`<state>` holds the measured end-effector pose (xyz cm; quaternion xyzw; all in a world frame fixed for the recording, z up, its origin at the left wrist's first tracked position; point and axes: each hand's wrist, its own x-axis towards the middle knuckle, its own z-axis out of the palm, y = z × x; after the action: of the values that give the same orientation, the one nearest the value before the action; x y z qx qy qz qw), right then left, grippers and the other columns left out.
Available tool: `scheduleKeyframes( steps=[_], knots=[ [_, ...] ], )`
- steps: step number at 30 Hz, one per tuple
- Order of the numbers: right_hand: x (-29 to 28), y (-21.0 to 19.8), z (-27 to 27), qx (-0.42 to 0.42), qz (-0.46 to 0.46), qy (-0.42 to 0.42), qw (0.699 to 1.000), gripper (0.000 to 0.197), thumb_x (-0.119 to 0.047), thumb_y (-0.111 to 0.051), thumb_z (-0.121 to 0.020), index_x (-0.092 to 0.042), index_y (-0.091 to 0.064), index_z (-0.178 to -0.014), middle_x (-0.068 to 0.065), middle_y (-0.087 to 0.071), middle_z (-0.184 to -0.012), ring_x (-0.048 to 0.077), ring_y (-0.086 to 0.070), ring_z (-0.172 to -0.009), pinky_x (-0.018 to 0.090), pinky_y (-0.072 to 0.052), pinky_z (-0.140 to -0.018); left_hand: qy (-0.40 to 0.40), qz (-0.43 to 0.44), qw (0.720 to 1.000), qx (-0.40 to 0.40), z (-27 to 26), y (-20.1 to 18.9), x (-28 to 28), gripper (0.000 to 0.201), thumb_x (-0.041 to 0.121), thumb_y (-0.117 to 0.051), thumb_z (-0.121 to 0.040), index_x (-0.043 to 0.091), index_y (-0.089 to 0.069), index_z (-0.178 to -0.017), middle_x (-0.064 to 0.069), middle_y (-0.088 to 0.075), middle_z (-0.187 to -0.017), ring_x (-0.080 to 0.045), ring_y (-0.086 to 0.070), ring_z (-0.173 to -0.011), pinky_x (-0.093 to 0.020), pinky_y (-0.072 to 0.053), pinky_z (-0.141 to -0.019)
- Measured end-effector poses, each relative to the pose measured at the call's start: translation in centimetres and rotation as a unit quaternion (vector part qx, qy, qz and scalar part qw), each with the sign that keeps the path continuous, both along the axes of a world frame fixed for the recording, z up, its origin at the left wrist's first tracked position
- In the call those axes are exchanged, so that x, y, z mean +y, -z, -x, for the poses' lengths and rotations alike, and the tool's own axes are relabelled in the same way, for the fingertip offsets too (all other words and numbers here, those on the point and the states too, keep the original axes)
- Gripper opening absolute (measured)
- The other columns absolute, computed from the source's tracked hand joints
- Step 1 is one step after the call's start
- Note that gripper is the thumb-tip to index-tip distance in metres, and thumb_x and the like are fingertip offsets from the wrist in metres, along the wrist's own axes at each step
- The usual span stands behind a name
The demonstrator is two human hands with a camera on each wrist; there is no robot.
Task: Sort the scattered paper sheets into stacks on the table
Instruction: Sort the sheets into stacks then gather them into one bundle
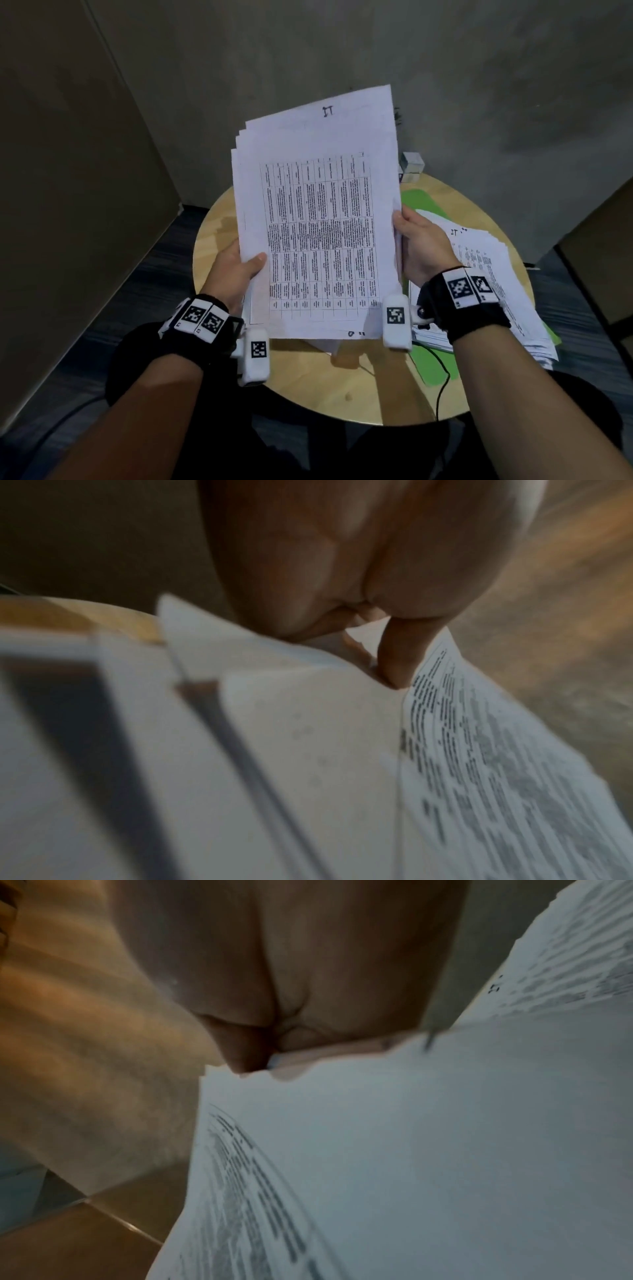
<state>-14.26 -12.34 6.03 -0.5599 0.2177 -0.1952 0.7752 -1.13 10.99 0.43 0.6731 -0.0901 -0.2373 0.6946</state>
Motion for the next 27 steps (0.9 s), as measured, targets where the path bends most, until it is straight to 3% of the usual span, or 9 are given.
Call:
scheduleKeyframes(
  steps=[3,6,9,11,15,18,21,24,27],
  knots=[
    [0.2,0.1,-1.3,0.030,0.001,-0.021,0.999,0.028,-0.011,-0.038,-0.102,-0.014,-0.064,-0.111,0.003,-0.073,-0.097,0.017,-0.069,-0.087,0.036,-0.055,-0.083,-0.001,-0.015,1.000,-0.004,-1.0,0.1,0.5,0.035,-0.002,-0.050,-0.095,0.027,-0.065,-0.109,-0.004,-0.072,-0.112,-0.027,-0.069,-0.102,-0.051,-0.051,-0.092],
    [0.7,-0.1,-2.9,0.078,0.045,-0.041,0.995,0.024,-0.014,-0.041,-0.102,-0.015,-0.065,-0.103,0.004,-0.071,-0.089,0.020,-0.067,-0.075,0.032,-0.055,-0.068,-0.039,-0.052,0.996,-0.062,-2.7,0.1,1.0,0.038,0.000,-0.053,-0.092,0.029,-0.063,-0.114,-0.003,-0.070,-0.114,-0.027,-0.067,-0.103,-0.053,-0.051,-0.093],
    [0.4,0.3,-4.7,0.148,0.121,-0.051,0.980,0.016,-0.018,-0.047,-0.100,-0.016,-0.061,-0.094,0.006,-0.064,-0.085,0.023,-0.061,-0.064,0.029,-0.050,-0.059,-0.126,-0.081,0.983,-0.110,-4.4,-0.7,1.3,0.038,-0.002,-0.053,-0.091,0.014,-0.060,-0.124,-0.007,-0.067,-0.117,-0.023,-0.064,-0.103,-0.042,-0.050,-0.094],
    [-0.2,1.1,-5.8,0.204,0.180,-0.045,0.961,0.007,-0.020,-0.055,-0.096,-0.017,-0.061,-0.098,0.011,-0.067,-0.095,0.026,-0.063,-0.067,0.033,-0.051,-0.064,-0.178,-0.095,0.969,-0.139,-5.7,-1.2,1.7,0.035,-0.003,-0.052,-0.092,0.008,-0.059,-0.125,-0.009,-0.065,-0.116,-0.022,-0.061,-0.103,-0.034,-0.049,-0.091],
    [-0.9,4.0,-7.7,0.326,0.319,-0.063,0.888,0.024,-0.024,-0.067,-0.088,-0.012,-0.062,-0.109,0.007,-0.066,-0.105,0.023,-0.063,-0.082,0.033,-0.049,-0.071,-0.227,-0.082,0.958,-0.153,-7.9,-1.3,2.4,0.038,-0.004,-0.051,-0.094,0.007,-0.055,-0.130,-0.003,-0.061,-0.117,-0.017,-0.058,-0.106,-0.028,-0.045,-0.094],
    [-1.0,6.2,-9.0,0.415,0.424,-0.098,0.799,0.040,-0.036,-0.069,-0.084,-0.011,-0.062,-0.115,0.006,-0.064,-0.118,0.022,-0.060,-0.101,0.028,-0.046,-0.082,-0.222,-0.082,0.960,-0.151,-9.0,-0.7,2.5,0.039,-0.005,-0.050,-0.094,0.006,-0.054,-0.131,-0.003,-0.061,-0.119,-0.017,-0.058,-0.109,-0.026,-0.044,-0.095],
    [-0.6,8.1,-10.5,0.518,0.461,-0.133,0.708,0.048,-0.043,-0.057,-0.091,-0.006,-0.055,-0.122,0.008,-0.059,-0.118,0.026,-0.055,-0.113,0.030,-0.043,-0.089,-0.214,-0.087,0.961,-0.150,-10.0,-0.2,2.2,0.040,-0.004,-0.051,-0.094,0.007,-0.054,-0.132,-0.005,-0.061,-0.125,-0.019,-0.058,-0.112,-0.028,-0.044,-0.098],
    [-0.2,10.8,-12.1,0.617,0.426,-0.037,0.660,0.071,-0.055,-0.062,-0.081,-0.007,-0.046,-0.130,0.011,-0.051,-0.119,0.029,-0.049,-0.118,0.038,-0.043,-0.095,-0.205,-0.095,0.962,-0.154,-10.7,-0.2,1.7,0.041,-0.003,-0.052,-0.094,0.009,-0.053,-0.134,-0.001,-0.060,-0.121,-0.017,-0.057,-0.111,-0.028,-0.043,-0.097],
    [-0.5,12.4,-13.1,0.637,0.405,0.035,0.654,0.080,-0.057,-0.069,-0.071,-0.008,-0.041,-0.128,0.016,-0.041,-0.128,0.033,-0.043,-0.119,0.043,-0.039,-0.097,-0.197,-0.088,0.965,-0.148,-11.1,-0.4,1.2,0.041,-0.002,-0.051,-0.095,0.009,-0.052,-0.134,0.003,-0.058,-0.117,-0.012,-0.055,-0.107,-0.024,-0.041,-0.096]
  ],
)
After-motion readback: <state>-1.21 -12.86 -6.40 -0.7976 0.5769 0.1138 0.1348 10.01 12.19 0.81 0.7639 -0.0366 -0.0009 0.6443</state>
